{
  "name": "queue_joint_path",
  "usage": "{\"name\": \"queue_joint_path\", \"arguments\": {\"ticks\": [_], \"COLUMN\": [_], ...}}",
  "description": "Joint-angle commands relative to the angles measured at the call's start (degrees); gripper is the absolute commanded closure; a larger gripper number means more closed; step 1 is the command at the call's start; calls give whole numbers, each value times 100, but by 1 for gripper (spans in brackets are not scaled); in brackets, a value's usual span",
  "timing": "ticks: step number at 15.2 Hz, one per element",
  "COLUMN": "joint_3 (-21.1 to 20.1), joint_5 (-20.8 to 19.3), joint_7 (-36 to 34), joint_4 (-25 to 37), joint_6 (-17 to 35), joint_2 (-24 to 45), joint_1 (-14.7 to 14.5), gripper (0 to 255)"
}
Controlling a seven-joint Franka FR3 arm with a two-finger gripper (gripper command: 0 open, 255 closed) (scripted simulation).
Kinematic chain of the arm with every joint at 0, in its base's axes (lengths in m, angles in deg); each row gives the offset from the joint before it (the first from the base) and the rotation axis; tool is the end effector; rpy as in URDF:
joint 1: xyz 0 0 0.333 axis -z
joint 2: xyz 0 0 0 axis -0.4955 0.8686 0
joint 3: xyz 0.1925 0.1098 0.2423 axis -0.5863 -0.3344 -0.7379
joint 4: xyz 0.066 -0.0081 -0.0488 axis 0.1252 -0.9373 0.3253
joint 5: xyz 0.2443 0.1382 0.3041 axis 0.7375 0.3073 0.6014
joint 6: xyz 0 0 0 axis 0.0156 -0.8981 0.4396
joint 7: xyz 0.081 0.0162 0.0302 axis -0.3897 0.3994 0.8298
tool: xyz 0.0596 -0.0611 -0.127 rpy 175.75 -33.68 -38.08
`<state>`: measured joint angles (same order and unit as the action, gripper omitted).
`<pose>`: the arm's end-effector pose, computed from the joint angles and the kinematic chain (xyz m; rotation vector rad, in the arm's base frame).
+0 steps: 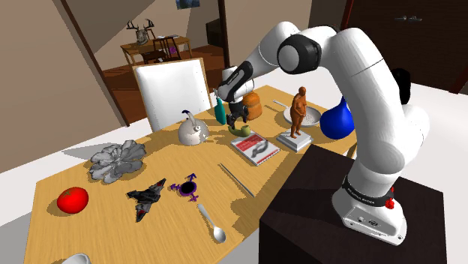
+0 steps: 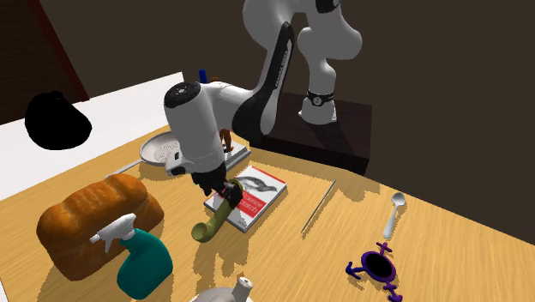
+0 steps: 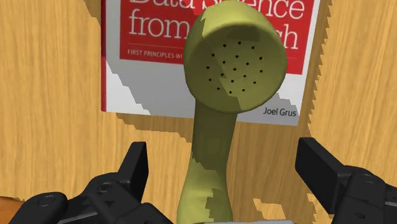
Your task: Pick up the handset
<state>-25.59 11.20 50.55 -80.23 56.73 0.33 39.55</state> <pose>0.6795 -0.1528 0.1281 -3.1200 0.2363 0.2072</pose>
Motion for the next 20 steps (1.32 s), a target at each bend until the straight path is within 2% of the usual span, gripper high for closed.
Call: {"name": "queue_joint_path", "arguments": {"ticks": [1, 10, 11, 20], "joint_3": [-10, -27, -28, -27], "joint_5": [37, 53, 53, 53], "joint_7": [-4, 0, -1, 0], "joint_4": [361, 505, 511, 506], "joint_6": [-44, 260, 265, 260], "joint_2": [336, 784, 794, 784], "joint_1": [40, 54, 53, 54], "gripper": [0, 0, 255, 255]}}
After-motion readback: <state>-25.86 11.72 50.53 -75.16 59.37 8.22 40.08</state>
